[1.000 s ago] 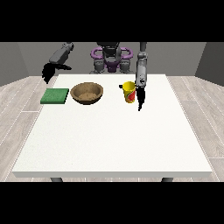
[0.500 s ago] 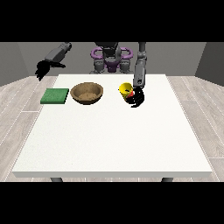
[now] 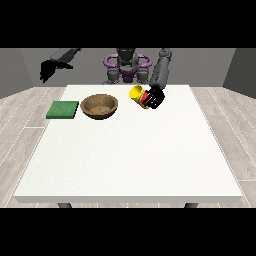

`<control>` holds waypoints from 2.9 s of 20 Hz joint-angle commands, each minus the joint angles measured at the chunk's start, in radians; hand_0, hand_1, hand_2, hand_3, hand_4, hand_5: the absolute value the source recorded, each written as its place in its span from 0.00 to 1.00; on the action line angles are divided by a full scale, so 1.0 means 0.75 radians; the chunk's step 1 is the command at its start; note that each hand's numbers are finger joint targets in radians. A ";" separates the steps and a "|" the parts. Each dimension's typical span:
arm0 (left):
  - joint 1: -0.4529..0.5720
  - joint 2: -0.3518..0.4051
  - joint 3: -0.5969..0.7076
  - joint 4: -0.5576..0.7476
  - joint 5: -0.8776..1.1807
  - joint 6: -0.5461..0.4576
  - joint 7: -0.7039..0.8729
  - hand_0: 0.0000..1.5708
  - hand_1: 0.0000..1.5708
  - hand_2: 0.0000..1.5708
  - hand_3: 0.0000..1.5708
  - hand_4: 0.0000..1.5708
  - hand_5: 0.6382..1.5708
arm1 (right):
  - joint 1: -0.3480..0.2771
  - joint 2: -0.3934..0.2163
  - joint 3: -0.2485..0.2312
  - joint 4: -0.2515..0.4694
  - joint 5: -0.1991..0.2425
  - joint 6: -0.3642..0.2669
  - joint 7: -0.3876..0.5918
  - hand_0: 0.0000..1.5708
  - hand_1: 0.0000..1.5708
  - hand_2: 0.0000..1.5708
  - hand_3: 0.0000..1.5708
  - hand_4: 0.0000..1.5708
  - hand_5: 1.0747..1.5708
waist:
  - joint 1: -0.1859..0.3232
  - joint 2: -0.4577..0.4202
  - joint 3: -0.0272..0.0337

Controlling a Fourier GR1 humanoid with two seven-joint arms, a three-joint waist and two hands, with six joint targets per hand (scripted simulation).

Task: Pick the cup and pour the ball into the bowl, then pick the bowl and place it on the pad

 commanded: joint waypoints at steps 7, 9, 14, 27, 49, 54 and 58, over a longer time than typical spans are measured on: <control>-0.242 -0.214 -0.418 0.203 -0.694 0.080 0.716 0.84 0.84 1.00 1.00 0.58 0.99 | 0.055 -0.060 -0.086 0.327 0.012 0.034 -0.111 0.00 0.00 0.05 0.11 0.36 0.98 | 0.148 -0.205 -0.0026; -0.248 -0.227 -0.532 0.180 -0.717 0.010 0.872 0.84 0.84 1.00 1.00 0.58 0.99 | 0.065 -0.053 -0.063 0.376 0.027 0.056 -0.104 0.00 0.00 0.08 0.15 0.41 0.97 | 0.132 -0.279 -0.0045; -0.444 -0.230 -0.702 0.219 -0.915 -0.191 1.156 0.62 0.62 1.00 1.00 0.51 0.99 | 0.004 -0.024 -0.041 0.421 0.046 0.047 -0.121 0.00 0.00 0.08 0.08 0.45 0.95 | 0.095 -0.276 -0.0047; -0.764 -0.231 -1.214 0.223 -1.267 -0.997 1.107 0.97 0.97 1.00 1.00 0.76 0.87 | -0.018 -0.079 -0.051 0.571 0.069 0.081 -0.125 0.00 0.00 0.00 0.17 0.48 0.93 | 0.121 -0.376 -0.0034; -0.377 -0.230 -0.650 -0.289 -0.779 -0.534 1.208 0.49 0.49 1.00 1.00 0.64 0.99 | -0.069 -0.067 -0.114 0.565 0.015 -0.023 -0.099 0.00 0.00 0.10 0.15 0.48 0.97 | 0.338 -0.254 -0.0149; -0.318 -0.231 -0.496 -0.549 -0.408 -0.296 1.141 0.87 0.87 1.00 1.00 0.63 0.96 | -0.132 0.023 -0.080 0.576 0.020 -0.077 -0.030 0.00 0.00 0.00 0.00 0.46 0.99 | 0.321 -0.167 -0.0181; -0.123 -0.231 -0.460 -0.667 -0.180 -0.202 0.967 0.77 0.77 1.00 0.93 0.59 0.98 | -0.129 0.059 -0.077 0.577 0.003 -0.116 0.072 0.00 0.00 0.00 0.00 0.43 1.00 | 0.335 -0.163 -0.0150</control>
